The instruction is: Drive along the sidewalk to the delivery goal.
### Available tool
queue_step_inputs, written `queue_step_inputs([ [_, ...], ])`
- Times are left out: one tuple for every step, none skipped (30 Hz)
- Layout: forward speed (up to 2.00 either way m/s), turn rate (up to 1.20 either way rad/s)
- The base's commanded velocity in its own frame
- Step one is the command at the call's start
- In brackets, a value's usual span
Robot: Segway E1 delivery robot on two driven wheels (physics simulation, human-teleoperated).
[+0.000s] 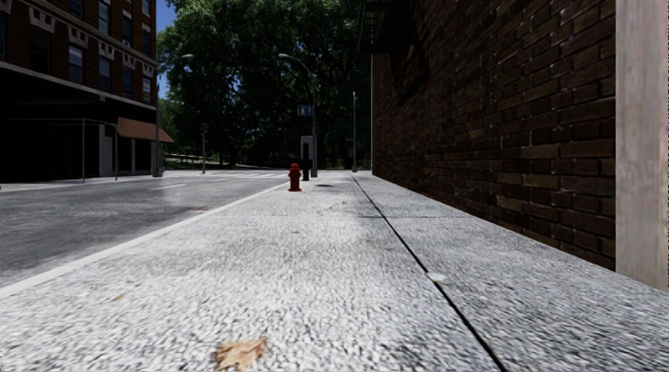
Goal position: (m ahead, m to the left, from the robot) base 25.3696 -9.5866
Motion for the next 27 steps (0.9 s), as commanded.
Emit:
queue_step_inputs([
  [2.00, -0.13],
  [2.00, -0.13],
  [2.00, -0.13],
  [2.00, -0.13],
  [2.00, -0.13],
  [2.00, -0.13],
  [2.00, -0.13],
  [2.00, -0.13],
  [2.00, -0.13],
  [2.00, -0.13],
  [2.00, -0.13],
  [2.00, -0.14],
  [2.00, -0.15],
  [2.00, -0.16],
  [2.00, -0.16],
  [2.00, -0.16],
  [2.00, -0.16],
  [2.00, -0.17],
  [2.00, -0.18],
  [2.00, -0.20],
  [2.00, -0.21],
  [2.00, -0.22],
  [2.00, -0.22],
  [2.00, -0.23],
  [2.00, -0.24],
  [2.00, -0.25],
  [2.00, -0.25],
])
